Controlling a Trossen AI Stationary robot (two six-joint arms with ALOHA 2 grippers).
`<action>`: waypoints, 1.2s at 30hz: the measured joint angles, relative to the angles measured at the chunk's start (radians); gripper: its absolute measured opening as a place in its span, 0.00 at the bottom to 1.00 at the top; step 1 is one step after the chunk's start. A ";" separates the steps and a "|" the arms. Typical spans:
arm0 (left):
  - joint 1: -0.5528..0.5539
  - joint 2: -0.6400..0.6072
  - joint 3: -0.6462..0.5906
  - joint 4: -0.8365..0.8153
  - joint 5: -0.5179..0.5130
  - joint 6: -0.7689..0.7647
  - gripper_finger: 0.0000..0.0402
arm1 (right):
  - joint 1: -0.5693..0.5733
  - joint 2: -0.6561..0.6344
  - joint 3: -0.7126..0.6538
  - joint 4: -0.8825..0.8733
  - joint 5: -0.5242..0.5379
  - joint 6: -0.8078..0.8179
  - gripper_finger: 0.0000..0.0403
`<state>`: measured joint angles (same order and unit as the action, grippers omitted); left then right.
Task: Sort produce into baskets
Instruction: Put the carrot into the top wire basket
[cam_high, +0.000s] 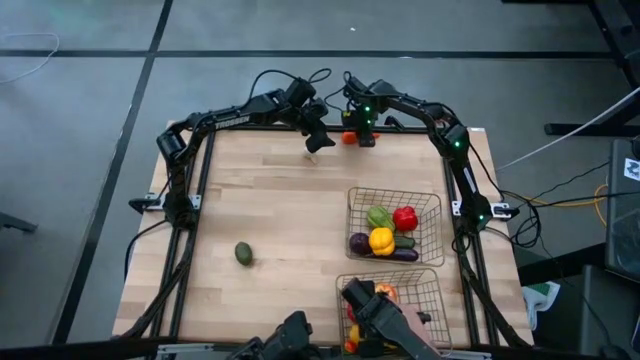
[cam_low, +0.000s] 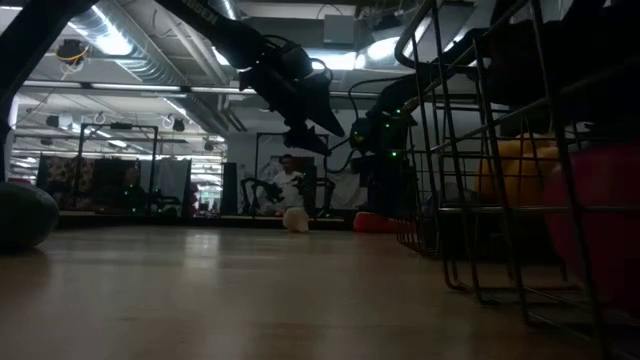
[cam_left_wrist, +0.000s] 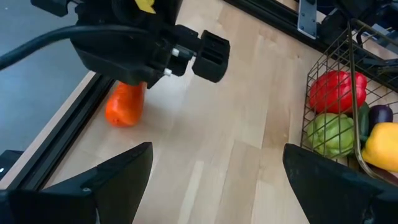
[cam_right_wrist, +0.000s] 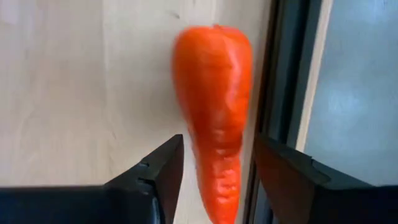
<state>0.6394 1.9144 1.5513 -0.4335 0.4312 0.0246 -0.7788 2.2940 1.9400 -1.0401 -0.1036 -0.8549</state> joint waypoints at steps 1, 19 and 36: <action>-0.001 0.000 0.000 0.000 0.000 0.000 0.89 | 0.001 0.000 0.000 0.001 0.000 -0.003 0.48; -0.006 0.000 0.000 0.000 0.000 0.002 0.89 | 0.040 0.013 0.007 0.048 0.093 -0.016 0.41; -0.006 0.000 0.000 0.006 0.000 0.002 0.89 | 0.040 0.025 0.007 0.043 0.136 -0.022 0.31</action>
<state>0.6334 1.9148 1.5513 -0.4274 0.4309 0.0265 -0.7387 2.3188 1.9469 -0.9971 0.0327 -0.8764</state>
